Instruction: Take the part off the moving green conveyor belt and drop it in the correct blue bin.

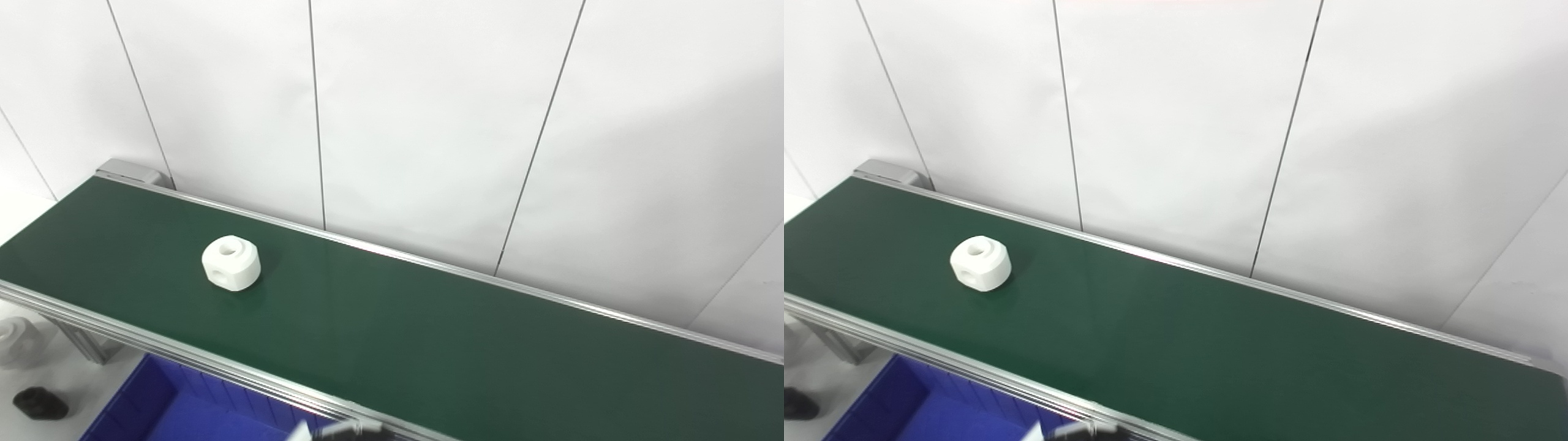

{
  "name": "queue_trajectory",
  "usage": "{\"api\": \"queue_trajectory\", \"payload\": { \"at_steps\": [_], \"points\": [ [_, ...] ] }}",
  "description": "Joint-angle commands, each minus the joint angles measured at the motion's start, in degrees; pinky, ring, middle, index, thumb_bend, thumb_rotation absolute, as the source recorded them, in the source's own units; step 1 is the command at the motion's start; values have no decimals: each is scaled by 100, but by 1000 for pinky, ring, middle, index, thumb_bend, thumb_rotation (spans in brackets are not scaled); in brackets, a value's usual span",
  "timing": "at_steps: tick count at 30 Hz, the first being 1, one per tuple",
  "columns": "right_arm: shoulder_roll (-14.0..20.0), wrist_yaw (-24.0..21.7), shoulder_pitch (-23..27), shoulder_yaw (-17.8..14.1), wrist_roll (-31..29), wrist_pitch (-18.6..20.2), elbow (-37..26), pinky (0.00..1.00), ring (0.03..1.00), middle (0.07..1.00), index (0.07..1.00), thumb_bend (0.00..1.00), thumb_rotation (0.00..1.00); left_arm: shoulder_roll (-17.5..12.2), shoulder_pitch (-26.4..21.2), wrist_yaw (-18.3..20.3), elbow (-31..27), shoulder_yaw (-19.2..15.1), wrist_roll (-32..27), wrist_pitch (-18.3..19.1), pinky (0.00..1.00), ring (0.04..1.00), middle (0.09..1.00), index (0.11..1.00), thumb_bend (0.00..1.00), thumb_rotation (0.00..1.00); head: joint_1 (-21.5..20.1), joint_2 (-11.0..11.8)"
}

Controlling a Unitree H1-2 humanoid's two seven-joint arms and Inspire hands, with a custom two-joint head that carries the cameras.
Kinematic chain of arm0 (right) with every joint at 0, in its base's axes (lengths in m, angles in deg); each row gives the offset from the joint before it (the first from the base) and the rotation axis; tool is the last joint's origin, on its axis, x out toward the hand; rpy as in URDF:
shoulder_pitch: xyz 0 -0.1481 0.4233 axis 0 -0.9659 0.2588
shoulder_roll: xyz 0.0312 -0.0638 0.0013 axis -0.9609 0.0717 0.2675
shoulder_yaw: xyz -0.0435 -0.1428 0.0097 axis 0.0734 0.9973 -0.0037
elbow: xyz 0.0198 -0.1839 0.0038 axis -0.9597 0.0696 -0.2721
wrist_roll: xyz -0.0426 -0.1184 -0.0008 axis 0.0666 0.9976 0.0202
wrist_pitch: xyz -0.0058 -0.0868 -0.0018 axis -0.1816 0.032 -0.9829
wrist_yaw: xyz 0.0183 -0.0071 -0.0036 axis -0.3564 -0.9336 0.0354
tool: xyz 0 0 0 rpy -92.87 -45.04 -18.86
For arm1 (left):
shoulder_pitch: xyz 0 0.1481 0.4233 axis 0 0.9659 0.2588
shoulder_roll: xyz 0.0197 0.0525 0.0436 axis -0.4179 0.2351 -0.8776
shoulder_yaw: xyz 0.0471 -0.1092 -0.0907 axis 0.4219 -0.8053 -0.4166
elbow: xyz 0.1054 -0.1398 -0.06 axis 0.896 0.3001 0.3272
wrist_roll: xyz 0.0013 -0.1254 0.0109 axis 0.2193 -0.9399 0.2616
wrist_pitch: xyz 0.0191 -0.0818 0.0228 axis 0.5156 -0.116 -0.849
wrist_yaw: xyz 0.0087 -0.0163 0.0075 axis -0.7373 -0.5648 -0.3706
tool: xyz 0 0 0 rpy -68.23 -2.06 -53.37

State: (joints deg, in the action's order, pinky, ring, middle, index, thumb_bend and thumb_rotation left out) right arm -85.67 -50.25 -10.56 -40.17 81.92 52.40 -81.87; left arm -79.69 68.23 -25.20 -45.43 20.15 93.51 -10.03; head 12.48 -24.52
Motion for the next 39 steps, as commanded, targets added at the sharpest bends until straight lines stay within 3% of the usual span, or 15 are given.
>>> {"api": "queue_trajectory", "payload": {
  "at_steps": [1, 8, 11, 16, 19, 23, 29, 34, 39],
  "points": [
    [-60, 32, 55, 4, -13, -392, -44, 808, 912, 971, 992, 803, 219, -309, -204, -91, -493, -327, 76, -110, 623, 692, 722, 714, 797, 551, -65, -46],
    [-89, 29, 65, -3, -33, -488, -65, 788, 890, 940, 965, 822, 235, -522, -379, 491, -1079, -1436, 20, -110, 671, 731, 765, 764, 831, 554, -143, -188],
    [-70, 5, 60, -14, -25, -449, -139, 783, 886, 936, 962, 824, 248, -519, -524, 1044, -1095, -1891, 2, -110, 707, 764, 793, 791, 836, 579, -153, -345],
    [-37, -64, 62, -12, -151, -503, -195, 773, 878, 927, 952, 832, 254, -252, -704, 2102, -1008, -2733, 57, -77, 799, 841, 859, 863, 753, 557, -148, -552],
    [-26, -75, 63, -12, -94, -467, -249, 748, 867, 924, 949, 833, 264, -132, -966, 2843, -917, -3241, -88, 291, 810, 857, 873, 870, 733, 524, -141, -585],
    [-45, -114, 65, -19, -122, -417, -302, 731, 860, 920, 947, 842, 265, 26, -1222, 3544, -562, -3749, -97, 600, 807, 858, 875, 874, 728, 494, -143, -676],
    [-45, -113, 71, -11, -109, -486, -347, 725, 854, 915, 945, 840, 260, 110, -1652, 4489, 136, -4235, -95, 1180, 860, 901, 917, 926, 728, 448, -123, -814],
    [-47, -118, 78, -8, -80, -485, -374, 727, 853, 906, 947, 829, 266, 95, -1958, 5034, 455, -4461, 31, 1533, 859, 910, 930, 938, 769, 431, -66, -828],
    [-53, -136, 84, 8, -125, -515, -376, 735, 851, 900, 954, 812, 272, 21, -2269, 5330, 979, -4529, 317, 1540, 855, 904, 923, 930, 805, 423, -109, -871]
  ]
}}
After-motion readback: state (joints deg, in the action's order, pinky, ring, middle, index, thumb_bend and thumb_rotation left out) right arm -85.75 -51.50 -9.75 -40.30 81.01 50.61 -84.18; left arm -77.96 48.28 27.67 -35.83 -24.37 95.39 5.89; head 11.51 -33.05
